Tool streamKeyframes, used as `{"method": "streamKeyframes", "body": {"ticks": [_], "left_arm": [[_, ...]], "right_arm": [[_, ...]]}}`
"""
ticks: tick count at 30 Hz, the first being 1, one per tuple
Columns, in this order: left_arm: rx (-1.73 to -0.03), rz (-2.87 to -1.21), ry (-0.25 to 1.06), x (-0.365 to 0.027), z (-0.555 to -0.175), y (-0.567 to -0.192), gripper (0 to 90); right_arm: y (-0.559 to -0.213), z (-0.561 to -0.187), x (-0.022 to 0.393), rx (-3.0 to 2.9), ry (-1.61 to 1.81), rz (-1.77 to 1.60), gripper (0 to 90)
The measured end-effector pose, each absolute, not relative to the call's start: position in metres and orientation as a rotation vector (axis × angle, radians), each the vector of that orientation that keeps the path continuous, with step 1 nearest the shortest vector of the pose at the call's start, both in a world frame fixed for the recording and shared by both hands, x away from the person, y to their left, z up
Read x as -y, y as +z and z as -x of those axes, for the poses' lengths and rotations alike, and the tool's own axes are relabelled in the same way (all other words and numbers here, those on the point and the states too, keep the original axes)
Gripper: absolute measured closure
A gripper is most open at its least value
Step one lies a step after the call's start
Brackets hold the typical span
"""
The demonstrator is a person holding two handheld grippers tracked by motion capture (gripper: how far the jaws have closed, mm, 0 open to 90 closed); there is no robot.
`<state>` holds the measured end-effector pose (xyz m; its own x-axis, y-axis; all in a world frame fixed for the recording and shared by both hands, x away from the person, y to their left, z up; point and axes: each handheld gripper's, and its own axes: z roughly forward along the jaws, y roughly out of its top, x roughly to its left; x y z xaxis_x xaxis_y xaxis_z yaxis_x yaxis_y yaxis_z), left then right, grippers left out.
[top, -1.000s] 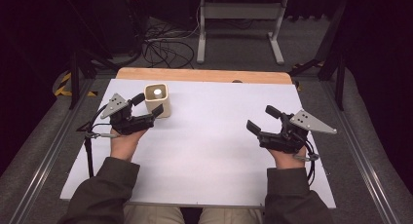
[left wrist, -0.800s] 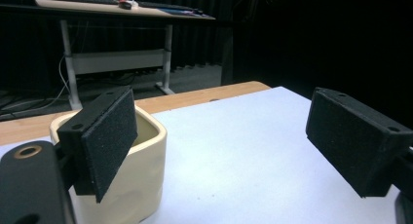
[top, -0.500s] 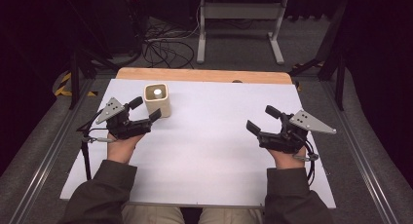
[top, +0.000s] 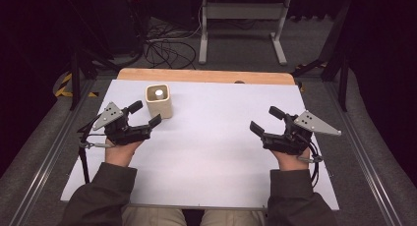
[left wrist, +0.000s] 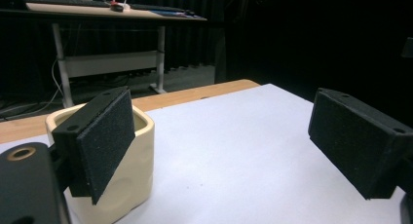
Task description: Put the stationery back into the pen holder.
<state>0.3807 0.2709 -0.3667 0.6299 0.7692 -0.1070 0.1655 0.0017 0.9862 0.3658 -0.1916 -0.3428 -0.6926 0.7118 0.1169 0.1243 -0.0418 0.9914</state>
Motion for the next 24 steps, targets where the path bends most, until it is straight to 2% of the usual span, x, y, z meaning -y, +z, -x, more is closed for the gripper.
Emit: {"method": "streamKeyframes", "body": {"ticks": [24], "left_arm": [[-0.821, -1.527, 0.569, -0.281, -0.355, -0.369, 10.9]], "right_arm": [[-0.340, -0.364, 0.196, -1.782, 1.796, -0.880, 10.5]]}}
